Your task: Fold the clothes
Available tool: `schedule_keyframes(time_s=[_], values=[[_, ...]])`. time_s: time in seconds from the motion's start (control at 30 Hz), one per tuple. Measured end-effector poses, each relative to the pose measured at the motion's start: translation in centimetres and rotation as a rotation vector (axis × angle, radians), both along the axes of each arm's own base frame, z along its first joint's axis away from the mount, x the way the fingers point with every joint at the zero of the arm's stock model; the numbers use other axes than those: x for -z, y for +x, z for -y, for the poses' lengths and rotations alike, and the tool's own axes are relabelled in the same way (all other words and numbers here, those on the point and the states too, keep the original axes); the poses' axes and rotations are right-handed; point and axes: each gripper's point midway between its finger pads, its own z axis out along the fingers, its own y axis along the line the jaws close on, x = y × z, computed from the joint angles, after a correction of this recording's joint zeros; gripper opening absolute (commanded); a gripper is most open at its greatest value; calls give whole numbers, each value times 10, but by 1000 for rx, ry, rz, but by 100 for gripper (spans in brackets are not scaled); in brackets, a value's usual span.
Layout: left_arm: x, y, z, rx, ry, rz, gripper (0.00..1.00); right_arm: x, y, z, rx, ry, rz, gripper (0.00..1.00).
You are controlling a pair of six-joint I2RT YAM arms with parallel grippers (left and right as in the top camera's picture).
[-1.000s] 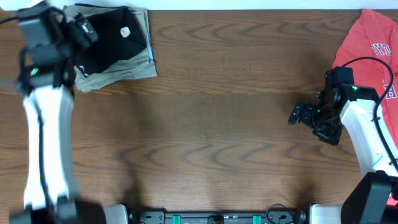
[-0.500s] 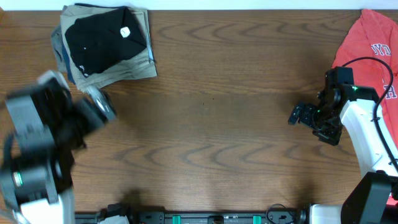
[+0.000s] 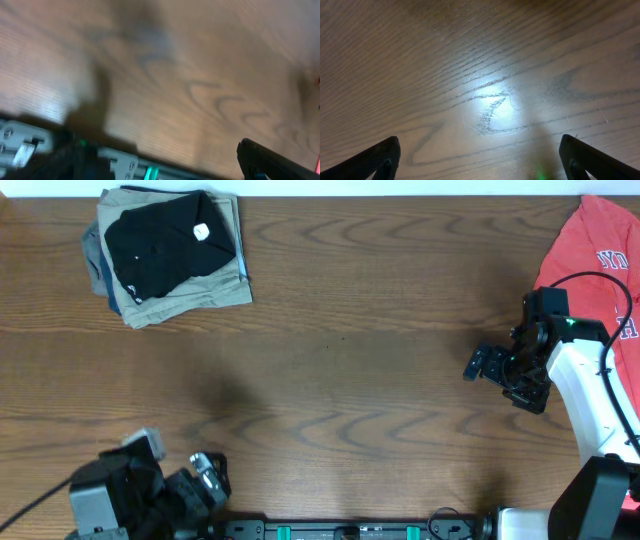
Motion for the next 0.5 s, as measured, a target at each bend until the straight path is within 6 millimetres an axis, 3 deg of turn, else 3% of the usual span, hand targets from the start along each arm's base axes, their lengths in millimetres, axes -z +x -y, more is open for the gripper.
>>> schedule_keyframes(time_s=[0.1,0.5], values=[[4,-7,2,2,-8,-30,98,0,0,0,0,0,0,99],[1,-4,3,19,-7,-10,98,0,0,0,0,0,0,99]])
